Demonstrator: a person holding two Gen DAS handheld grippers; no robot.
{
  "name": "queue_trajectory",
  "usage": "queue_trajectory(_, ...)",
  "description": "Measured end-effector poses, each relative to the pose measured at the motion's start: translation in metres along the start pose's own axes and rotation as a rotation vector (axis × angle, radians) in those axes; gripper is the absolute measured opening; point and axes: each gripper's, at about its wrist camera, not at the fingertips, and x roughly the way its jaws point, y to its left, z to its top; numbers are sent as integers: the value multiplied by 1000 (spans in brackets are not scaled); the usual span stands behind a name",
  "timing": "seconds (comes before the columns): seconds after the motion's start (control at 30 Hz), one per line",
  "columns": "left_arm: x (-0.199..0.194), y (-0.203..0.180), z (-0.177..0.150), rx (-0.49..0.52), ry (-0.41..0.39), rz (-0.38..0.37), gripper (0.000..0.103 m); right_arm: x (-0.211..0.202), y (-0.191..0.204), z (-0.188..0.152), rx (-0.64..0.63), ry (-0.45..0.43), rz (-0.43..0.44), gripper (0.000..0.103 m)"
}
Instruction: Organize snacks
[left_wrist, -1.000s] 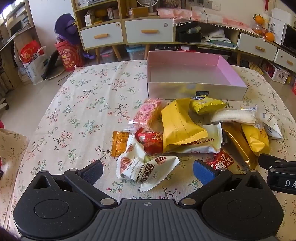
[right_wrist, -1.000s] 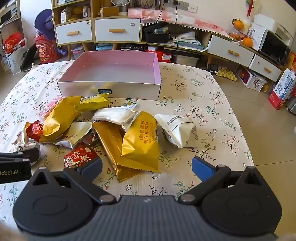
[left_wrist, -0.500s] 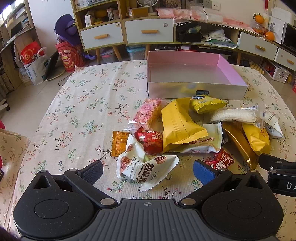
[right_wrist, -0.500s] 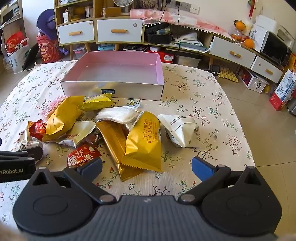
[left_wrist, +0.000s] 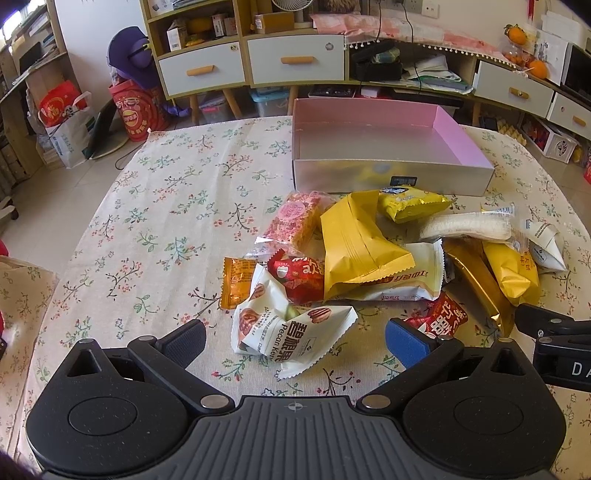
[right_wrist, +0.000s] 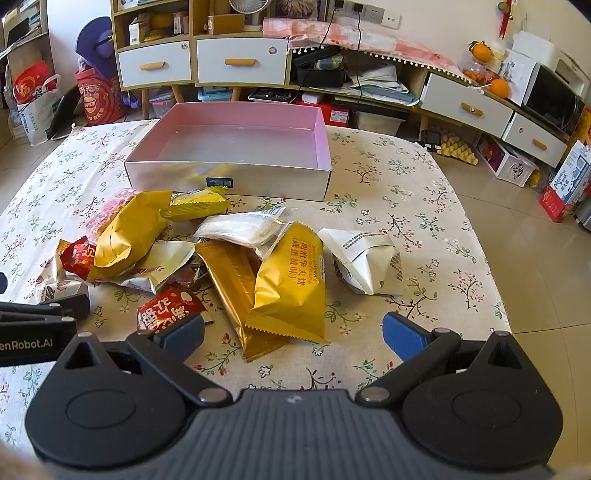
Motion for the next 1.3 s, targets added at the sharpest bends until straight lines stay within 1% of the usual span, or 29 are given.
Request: queue_trajectory(1.3, 1, 1, -1, -4, 14, -8, 103, 2, 2, -1, 1, 0, 2, 103)
